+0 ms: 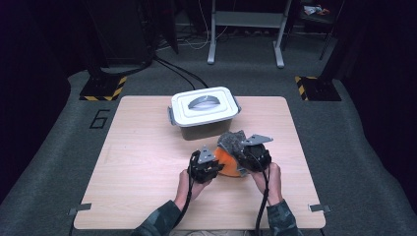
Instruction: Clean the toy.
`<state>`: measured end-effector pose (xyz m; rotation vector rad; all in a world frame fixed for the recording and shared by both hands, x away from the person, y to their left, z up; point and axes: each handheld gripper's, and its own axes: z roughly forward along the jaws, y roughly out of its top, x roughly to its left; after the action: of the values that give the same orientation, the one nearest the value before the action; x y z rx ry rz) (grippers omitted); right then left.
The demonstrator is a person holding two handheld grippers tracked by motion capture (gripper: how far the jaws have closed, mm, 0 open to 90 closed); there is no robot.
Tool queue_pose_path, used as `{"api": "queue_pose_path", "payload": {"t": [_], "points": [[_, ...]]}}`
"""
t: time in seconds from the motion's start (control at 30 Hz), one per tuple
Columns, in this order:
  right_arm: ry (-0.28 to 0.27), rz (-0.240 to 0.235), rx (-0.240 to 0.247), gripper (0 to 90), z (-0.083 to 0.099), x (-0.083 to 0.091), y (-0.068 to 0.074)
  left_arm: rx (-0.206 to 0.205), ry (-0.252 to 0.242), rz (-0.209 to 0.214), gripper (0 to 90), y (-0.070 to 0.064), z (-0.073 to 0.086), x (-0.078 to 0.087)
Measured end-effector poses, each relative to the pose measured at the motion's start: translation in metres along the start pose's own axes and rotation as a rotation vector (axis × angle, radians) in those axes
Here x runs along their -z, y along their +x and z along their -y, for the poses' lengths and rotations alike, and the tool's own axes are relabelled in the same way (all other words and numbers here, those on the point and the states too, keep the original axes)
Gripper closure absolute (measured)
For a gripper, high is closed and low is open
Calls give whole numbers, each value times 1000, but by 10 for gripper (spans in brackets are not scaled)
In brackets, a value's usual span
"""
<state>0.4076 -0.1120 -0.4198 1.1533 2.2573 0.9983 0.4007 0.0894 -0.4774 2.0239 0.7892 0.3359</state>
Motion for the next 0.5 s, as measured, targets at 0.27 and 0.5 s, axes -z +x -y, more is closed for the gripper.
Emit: {"api": "queue_pose_path", "payload": {"t": [0.27, 0.5], "points": [[5, -17, -17, 726, 4, -7, -7, 18, 0, 9, 772, 5, 3, -3], [1, -13, -27, 725, 10, -5, -13, 22, -6, 8, 773, 6, 5, -4]]}}
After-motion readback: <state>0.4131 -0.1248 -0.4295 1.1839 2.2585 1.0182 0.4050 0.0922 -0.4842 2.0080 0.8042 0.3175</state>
